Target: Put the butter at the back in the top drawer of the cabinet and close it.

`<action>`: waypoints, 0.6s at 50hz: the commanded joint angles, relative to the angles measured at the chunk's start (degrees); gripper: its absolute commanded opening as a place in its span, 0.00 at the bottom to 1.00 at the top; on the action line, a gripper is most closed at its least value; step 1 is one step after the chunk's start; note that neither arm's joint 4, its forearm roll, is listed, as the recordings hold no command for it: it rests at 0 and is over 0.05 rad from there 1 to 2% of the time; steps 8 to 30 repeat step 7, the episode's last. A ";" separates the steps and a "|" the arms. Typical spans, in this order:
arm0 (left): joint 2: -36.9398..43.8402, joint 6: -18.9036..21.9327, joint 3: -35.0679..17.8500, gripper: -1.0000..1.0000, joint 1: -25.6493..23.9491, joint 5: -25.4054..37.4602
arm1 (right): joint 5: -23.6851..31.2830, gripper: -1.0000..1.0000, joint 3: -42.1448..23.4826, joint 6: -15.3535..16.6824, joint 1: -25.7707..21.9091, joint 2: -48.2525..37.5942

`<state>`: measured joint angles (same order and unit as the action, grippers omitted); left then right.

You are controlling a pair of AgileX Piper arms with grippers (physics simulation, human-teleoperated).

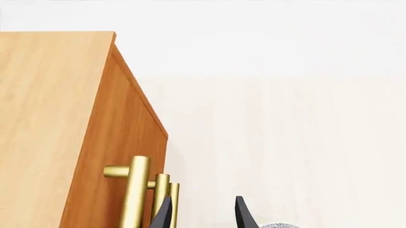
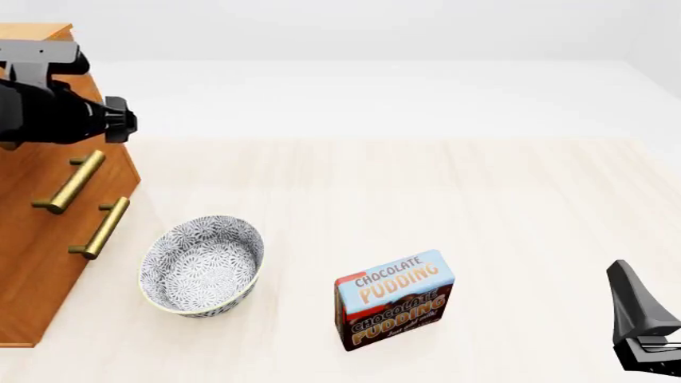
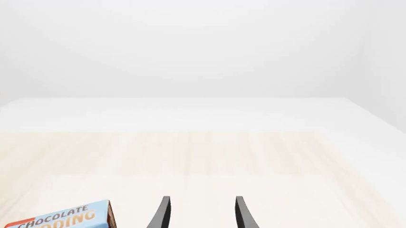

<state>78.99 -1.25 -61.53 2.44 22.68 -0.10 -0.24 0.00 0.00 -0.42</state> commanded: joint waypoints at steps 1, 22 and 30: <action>0.14 -1.30 2.92 1.00 2.39 0.27 | 0.00 1.00 0.00 0.00 0.00 0.00; -1.67 -1.55 3.39 1.00 1.57 0.30 | 0.00 1.00 0.00 0.00 0.00 0.00; -1.67 -1.55 3.39 1.00 1.57 0.30 | 0.00 1.00 0.00 0.00 0.00 0.00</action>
